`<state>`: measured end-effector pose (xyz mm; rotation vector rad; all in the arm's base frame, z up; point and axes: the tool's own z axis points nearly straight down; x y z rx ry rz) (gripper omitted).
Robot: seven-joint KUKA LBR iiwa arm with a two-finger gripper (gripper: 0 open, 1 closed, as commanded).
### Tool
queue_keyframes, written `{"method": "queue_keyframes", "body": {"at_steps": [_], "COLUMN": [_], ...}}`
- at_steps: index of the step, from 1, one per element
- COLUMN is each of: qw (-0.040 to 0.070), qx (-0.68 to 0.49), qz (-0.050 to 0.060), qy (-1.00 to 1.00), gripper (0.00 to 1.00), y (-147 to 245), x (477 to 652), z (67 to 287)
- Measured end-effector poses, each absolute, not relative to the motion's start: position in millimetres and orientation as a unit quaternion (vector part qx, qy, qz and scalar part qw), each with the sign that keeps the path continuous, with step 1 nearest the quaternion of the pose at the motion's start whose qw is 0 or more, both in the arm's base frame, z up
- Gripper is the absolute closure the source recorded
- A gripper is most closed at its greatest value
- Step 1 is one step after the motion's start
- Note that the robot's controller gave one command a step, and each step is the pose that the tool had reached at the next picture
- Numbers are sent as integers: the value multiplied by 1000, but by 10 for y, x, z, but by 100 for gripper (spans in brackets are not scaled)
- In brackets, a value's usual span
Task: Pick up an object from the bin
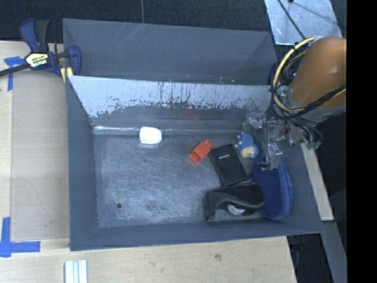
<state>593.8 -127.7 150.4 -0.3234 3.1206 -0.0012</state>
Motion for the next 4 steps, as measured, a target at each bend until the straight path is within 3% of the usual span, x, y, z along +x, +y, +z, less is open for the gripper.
{"method": "queue_keyframes", "body": {"at_steps": [1,2,3,4], "qw": [-1,1,2,7], "qx": [97,-70,-70,-55], "qz": [1,0,0,-1], "qy": [995,998,998,998], "gripper": [0,0,100,100], "y": [-834,-828,-827,-503], "x": [6196,6157,6165,6061], "z": [702,705,714,2096]}}
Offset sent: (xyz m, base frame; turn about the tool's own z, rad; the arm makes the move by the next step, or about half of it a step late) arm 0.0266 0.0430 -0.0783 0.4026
